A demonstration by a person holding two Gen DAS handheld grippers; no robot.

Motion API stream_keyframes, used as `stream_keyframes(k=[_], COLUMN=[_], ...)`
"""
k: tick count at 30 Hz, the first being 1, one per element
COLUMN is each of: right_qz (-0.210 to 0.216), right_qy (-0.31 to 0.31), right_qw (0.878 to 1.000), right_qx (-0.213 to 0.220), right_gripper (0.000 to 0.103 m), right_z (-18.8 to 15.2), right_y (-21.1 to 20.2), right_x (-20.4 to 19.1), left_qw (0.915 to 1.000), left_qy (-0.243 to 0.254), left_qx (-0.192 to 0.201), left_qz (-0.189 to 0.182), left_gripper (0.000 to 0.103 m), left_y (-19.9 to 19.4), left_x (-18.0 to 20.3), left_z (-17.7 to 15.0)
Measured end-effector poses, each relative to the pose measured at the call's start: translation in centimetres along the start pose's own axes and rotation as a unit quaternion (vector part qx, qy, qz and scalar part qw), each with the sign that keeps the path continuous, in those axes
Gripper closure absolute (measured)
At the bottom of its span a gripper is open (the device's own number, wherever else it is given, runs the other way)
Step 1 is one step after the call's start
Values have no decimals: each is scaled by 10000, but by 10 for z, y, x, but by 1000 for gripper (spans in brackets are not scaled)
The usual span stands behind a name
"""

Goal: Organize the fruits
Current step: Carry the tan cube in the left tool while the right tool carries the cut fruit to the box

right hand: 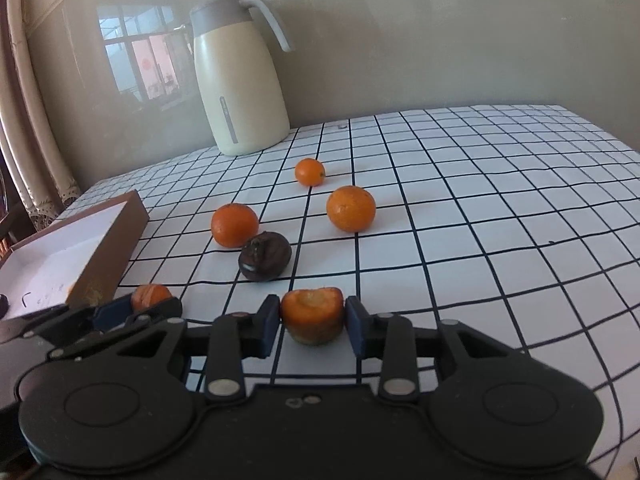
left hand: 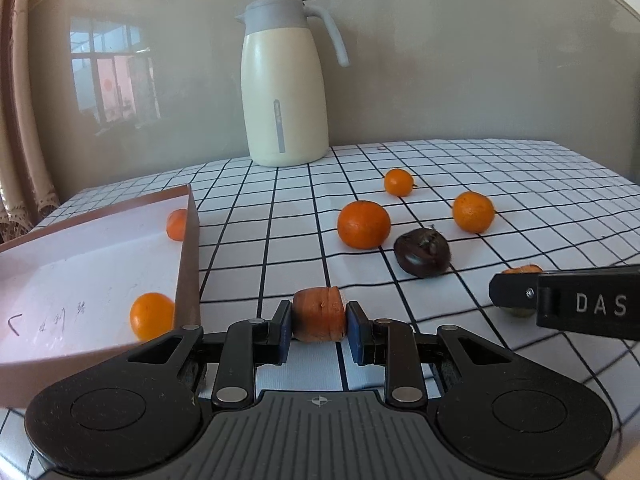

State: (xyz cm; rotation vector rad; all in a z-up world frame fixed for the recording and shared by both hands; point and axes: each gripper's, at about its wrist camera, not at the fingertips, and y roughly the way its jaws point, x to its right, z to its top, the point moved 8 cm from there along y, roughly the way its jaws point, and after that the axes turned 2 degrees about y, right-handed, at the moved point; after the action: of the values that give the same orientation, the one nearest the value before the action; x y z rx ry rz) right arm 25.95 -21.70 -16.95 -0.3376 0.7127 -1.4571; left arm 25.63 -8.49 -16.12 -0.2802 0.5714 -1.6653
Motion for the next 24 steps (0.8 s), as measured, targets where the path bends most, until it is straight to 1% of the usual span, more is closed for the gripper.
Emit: stream_keyframes(k=[7, 11, 16, 24], right_qz=[126, 261, 529, 1079], right_qy=[-34, -152, -382, -779], right_qw=[9999, 9995, 9976, 9903], right_qx=[26, 113, 243, 410], right_gripper=[76, 76, 76, 76], right_z=[-6, -4, -1, 4], right_y=[-26, -43, -61, -77], right_x=[-11, -28, -64, -134], left_qw=[9999, 9998, 9992, 9949], left_qy=[-10, -102, -272, -626], left_qx=[59, 124, 279, 511], left_qz=[-147, -114, 64, 610], left_gripper=[74, 74, 74, 74], left_y=[-35, -57, -87, -128], left_x=[-5, -18, -47, -118], left_z=[-7, -9, -8, -7])
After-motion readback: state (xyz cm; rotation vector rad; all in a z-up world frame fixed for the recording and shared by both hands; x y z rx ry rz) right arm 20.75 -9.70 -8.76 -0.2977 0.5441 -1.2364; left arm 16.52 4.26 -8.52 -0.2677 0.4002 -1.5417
